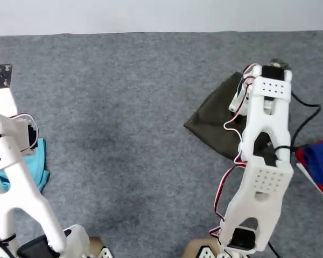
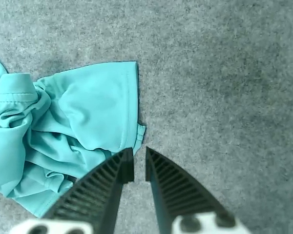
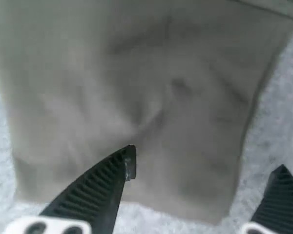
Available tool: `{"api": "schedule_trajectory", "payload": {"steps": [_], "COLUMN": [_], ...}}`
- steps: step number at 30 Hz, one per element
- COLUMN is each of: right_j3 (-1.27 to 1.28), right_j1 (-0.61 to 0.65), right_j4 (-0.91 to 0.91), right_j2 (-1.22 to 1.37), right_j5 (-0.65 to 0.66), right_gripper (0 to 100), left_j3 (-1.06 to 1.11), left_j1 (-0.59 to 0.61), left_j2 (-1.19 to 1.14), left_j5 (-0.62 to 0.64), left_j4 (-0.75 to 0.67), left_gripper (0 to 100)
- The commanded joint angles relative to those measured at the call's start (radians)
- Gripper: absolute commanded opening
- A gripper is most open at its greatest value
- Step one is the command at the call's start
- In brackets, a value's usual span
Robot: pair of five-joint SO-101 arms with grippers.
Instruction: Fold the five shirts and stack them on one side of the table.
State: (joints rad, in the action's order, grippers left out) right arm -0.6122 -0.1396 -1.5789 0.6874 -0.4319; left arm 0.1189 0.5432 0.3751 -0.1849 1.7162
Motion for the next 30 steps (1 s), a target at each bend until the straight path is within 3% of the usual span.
{"api": "schedule_trajectory", "payload": {"steps": [1,15,20,30], "right_j3": [-0.017,-0.018,-0.018,-0.018], "right_j1": [-0.005,0.002,0.001,-0.007], "right_j4": [0.058,0.071,0.068,0.068], "right_j2": [0.035,0.211,0.219,0.209], "right_j5": [-0.011,-0.058,-0.052,0.109], "right_gripper": [40.6,40.0,27.3,3.9], "left_j3": [-0.005,-0.002,-0.002,-0.005], "left_j1": [-0.003,-0.003,-0.005,-0.006], "left_j2": [0.032,0.032,0.032,0.032], "left_j5": [-0.009,-0.009,-0.008,-0.008], "left_j4": [0.006,0.008,0.008,0.008], "left_gripper": [5,5,5,5]}}
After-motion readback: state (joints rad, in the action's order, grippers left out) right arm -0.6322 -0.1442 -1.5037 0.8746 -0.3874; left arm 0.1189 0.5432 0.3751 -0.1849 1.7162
